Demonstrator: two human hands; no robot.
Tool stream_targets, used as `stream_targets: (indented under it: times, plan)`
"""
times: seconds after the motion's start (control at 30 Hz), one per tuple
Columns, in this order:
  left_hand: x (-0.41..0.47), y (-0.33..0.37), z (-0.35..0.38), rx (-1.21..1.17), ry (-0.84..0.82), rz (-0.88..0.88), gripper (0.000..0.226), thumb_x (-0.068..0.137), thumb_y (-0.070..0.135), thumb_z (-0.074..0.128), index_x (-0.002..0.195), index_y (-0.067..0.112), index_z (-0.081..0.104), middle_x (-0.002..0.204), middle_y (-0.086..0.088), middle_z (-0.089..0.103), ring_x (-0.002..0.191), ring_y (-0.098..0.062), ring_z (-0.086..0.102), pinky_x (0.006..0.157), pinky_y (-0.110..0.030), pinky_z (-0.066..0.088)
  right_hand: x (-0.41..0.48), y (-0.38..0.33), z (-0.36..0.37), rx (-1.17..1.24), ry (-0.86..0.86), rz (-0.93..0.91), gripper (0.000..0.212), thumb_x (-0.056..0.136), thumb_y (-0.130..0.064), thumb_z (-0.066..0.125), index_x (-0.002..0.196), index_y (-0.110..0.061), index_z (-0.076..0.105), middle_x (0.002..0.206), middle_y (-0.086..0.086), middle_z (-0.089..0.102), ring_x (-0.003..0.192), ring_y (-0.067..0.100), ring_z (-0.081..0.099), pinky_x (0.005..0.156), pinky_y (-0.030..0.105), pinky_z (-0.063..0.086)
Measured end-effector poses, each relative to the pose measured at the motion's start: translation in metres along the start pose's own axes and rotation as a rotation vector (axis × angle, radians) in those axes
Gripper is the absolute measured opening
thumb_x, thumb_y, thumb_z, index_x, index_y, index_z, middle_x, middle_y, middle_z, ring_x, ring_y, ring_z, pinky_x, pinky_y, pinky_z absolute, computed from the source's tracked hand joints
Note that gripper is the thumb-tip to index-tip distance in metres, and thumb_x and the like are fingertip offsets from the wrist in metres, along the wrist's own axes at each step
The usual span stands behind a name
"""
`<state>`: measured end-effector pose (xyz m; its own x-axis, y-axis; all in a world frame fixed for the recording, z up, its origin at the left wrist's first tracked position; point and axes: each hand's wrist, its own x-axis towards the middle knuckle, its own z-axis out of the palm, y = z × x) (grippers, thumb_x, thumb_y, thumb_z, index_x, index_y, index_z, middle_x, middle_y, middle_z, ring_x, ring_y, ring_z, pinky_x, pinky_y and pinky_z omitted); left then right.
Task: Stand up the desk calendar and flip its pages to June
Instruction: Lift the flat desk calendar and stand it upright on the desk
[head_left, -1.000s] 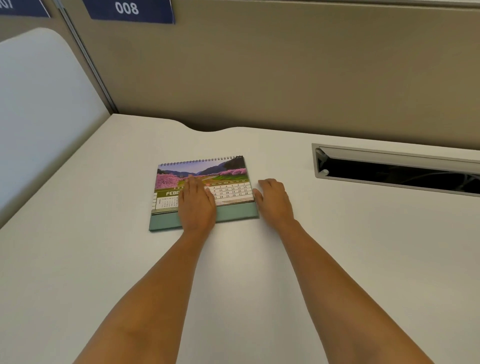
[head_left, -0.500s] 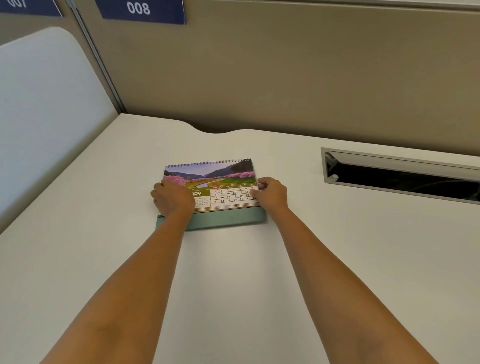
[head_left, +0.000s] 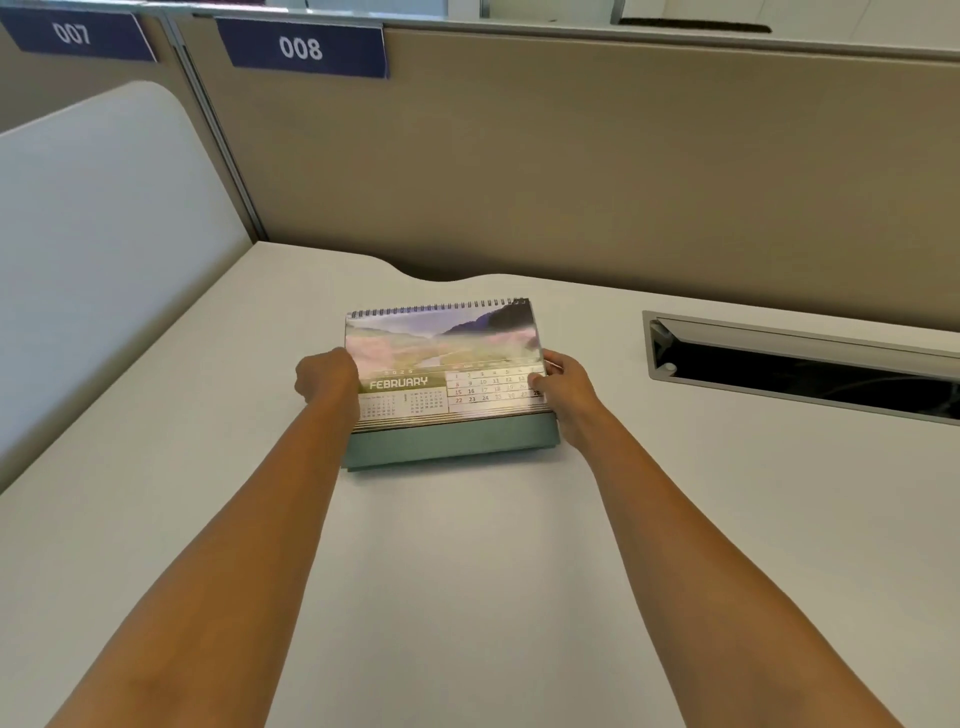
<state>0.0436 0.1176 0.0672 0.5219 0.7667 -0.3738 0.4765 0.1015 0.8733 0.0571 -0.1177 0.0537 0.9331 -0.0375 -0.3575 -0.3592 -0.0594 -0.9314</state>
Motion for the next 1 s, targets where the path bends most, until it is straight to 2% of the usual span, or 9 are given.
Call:
stream_targets:
  times: [0.1, 0.2, 0.33, 0.5, 0.6, 0.7, 0.8, 0.87, 1.0]
  plan:
    - [-0.01, 0.01, -0.001, -0.036, -0.058, 0.075, 0.017, 0.093, 0.03, 0.045, 0.089, 0.015, 0.051, 0.078, -0.001, 0.057, 0.059, -0.013, 0.054, 0.048, -0.02, 0.037, -0.008, -0.009, -0.003, 0.018, -0.001, -0.047, 0.034, 0.095, -0.007, 0.042, 0.128, -0.014, 0.038, 0.117, 0.008, 0.057, 0.097, 0.021, 0.06, 0.069, 0.025, 0.052]
    - [-0.022, 0.02, -0.001, -0.061, -0.087, 0.196, 0.03, 0.093, 0.04, 0.041, 0.108, 0.018, 0.055, 0.092, 0.0, 0.062, 0.065, -0.014, 0.059, 0.048, -0.019, 0.038, -0.013, -0.019, -0.006, -0.043, -0.023, -0.104, 0.026, 0.099, -0.027, 0.033, 0.124, -0.023, 0.037, 0.106, 0.001, 0.059, 0.084, 0.01, 0.059, 0.061, 0.022, 0.047]
    - [-0.033, 0.032, -0.004, -0.038, -0.086, 0.298, 0.038, 0.094, 0.049, 0.034, 0.117, 0.024, 0.051, 0.098, 0.003, 0.059, 0.067, -0.013, 0.058, 0.048, -0.017, 0.039, -0.016, -0.03, -0.013, -0.051, -0.031, -0.175, 0.023, 0.098, -0.042, 0.023, 0.111, -0.029, 0.037, 0.094, -0.006, 0.061, 0.083, 0.007, 0.059, 0.061, 0.022, 0.046]
    - [-0.039, 0.032, -0.01, -0.112, -0.113, 0.391, 0.035, 0.093, 0.052, 0.031, 0.115, 0.032, 0.048, 0.099, 0.007, 0.058, 0.072, -0.011, 0.06, 0.051, -0.015, 0.041, -0.016, -0.041, -0.014, -0.045, -0.015, -0.251, 0.037, 0.096, -0.05, 0.015, 0.107, -0.029, 0.044, 0.094, -0.009, 0.061, 0.087, 0.005, 0.06, 0.063, 0.021, 0.044]
    - [-0.041, 0.028, -0.011, -0.168, -0.152, 0.447, 0.035, 0.093, 0.053, 0.03, 0.116, 0.033, 0.048, 0.101, 0.006, 0.061, 0.079, -0.013, 0.064, 0.056, -0.018, 0.047, -0.013, -0.041, -0.013, 0.006, -0.039, -0.218, 0.045, 0.094, -0.055, 0.013, 0.105, -0.034, 0.052, 0.097, -0.007, 0.065, 0.091, 0.009, 0.063, 0.069, 0.023, 0.048]
    - [-0.04, 0.021, -0.012, -0.21, -0.185, 0.505, 0.033, 0.093, 0.052, 0.031, 0.117, 0.037, 0.048, 0.1, 0.01, 0.062, 0.082, -0.013, 0.067, 0.058, -0.019, 0.051, -0.009, -0.036, -0.012, 0.037, -0.032, -0.181, 0.054, 0.093, -0.058, 0.011, 0.098, -0.036, 0.06, 0.093, -0.006, 0.069, 0.089, 0.012, 0.066, 0.073, 0.027, 0.049]
    - [-0.039, 0.011, -0.011, -0.244, -0.193, 0.546, 0.027, 0.093, 0.051, 0.033, 0.115, 0.044, 0.047, 0.107, 0.01, 0.062, 0.086, -0.014, 0.067, 0.063, -0.023, 0.056, -0.004, -0.03, -0.012, 0.072, -0.032, -0.157, 0.058, 0.092, -0.059, 0.009, 0.088, -0.037, 0.063, 0.087, -0.005, 0.071, 0.085, 0.013, 0.068, 0.068, 0.025, 0.051]
    - [-0.039, 0.005, -0.01, -0.275, -0.188, 0.566, 0.024, 0.092, 0.05, 0.035, 0.113, 0.047, 0.047, 0.111, 0.008, 0.063, 0.088, -0.015, 0.068, 0.065, -0.024, 0.057, -0.001, -0.027, -0.012, 0.079, -0.029, -0.151, 0.059, 0.092, -0.06, 0.008, 0.091, -0.038, 0.063, 0.087, -0.005, 0.071, 0.084, 0.013, 0.067, 0.065, 0.024, 0.05]
    - [-0.039, -0.003, -0.009, -0.317, -0.163, 0.614, 0.025, 0.093, 0.048, 0.036, 0.115, 0.047, 0.047, 0.11, 0.01, 0.063, 0.087, -0.012, 0.068, 0.059, -0.016, 0.055, 0.002, -0.024, -0.013, 0.084, -0.025, -0.162, 0.06, 0.092, -0.06, 0.006, 0.097, -0.037, 0.062, 0.088, -0.007, 0.07, 0.084, 0.011, 0.066, 0.063, 0.023, 0.049]
